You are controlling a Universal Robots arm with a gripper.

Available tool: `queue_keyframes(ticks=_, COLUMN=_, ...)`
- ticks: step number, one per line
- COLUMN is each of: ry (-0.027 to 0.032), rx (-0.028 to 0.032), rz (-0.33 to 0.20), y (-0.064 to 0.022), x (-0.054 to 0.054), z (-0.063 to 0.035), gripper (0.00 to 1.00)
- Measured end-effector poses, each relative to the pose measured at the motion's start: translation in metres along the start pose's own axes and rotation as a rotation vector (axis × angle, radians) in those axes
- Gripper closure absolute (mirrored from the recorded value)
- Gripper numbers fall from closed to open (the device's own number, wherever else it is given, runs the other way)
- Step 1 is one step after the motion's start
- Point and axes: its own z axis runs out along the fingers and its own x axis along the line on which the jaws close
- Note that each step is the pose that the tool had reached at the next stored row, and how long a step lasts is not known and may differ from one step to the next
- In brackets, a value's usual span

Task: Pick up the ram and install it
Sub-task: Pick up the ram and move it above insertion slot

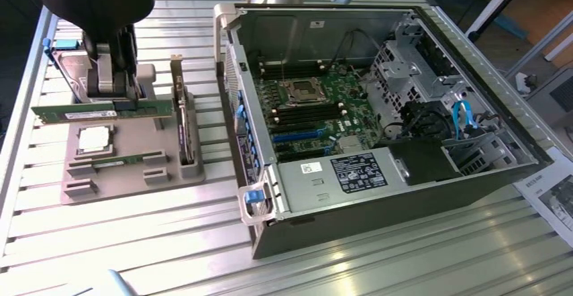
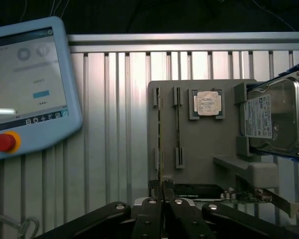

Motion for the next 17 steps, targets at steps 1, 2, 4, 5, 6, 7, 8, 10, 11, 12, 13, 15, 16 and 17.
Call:
queue_keyframes(ticks=1, ry=0.0009, rx=0.0000, rz=0.000, y=0.0000, x=0.0000, z=0.0000, gripper=0.88)
queue_keyframes(ticks=2, ry=0.0016, rx=0.0001, rz=0.000, y=0.0001, x=0.0000, z=0.0000, gripper=0.88)
queue_keyframes(ticks=4, ry=0.0030, rx=0.0004, rz=-0.001, y=0.0001, x=0.0000, z=0.0000, gripper=0.88)
queue_keyframes(ticks=5, ry=0.0047, rx=0.0010, rz=-0.002, y=0.0001, x=0.0000, z=0.0000, gripper=0.88)
queue_keyframes(ticks=6, ry=0.0061, rx=0.0020, rz=-0.002, y=0.0001, x=0.0000, z=0.0000, gripper=0.88)
queue_keyframes(ticks=7, ry=0.0073, rx=0.0041, rz=-0.003, y=0.0001, x=0.0000, z=0.0000, gripper=0.88)
queue_keyframes(ticks=8, ry=0.0082, rx=0.0062, rz=-0.003, y=0.0001, x=0.0000, z=0.0001, gripper=0.88)
queue_keyframes(ticks=10, ry=0.0094, rx=0.0110, rz=-0.004, y=0.0001, x=-0.0001, z=-0.0001, gripper=0.88)
queue_keyframes(ticks=11, ry=0.0095, rx=0.0130, rz=-0.004, y=0.0001, x=-0.0001, z=-0.0001, gripper=0.88)
queue_keyframes(ticks=12, ry=0.0095, rx=0.0146, rz=-0.005, y=0.0002, x=0.0000, z=0.0000, gripper=0.88)
queue_keyframes(ticks=13, ry=0.0096, rx=0.0155, rz=-0.005, y=0.0002, x=0.0000, z=0.0000, gripper=0.88)
queue_keyframes(ticks=15, ry=0.0097, rx=0.0203, rz=-0.006, y=0.0003, x=0.0000, z=0.0000, gripper=0.88)
queue_keyframes(ticks=16, ry=0.0096, rx=0.0216, rz=-0.006, y=0.0003, x=0.0000, z=0.0000, gripper=0.88)
queue_keyframes(ticks=17, ry=0.0096, rx=0.0216, rz=-0.006, y=0.0003, x=0.0000, z=0.0000, gripper=0.88)
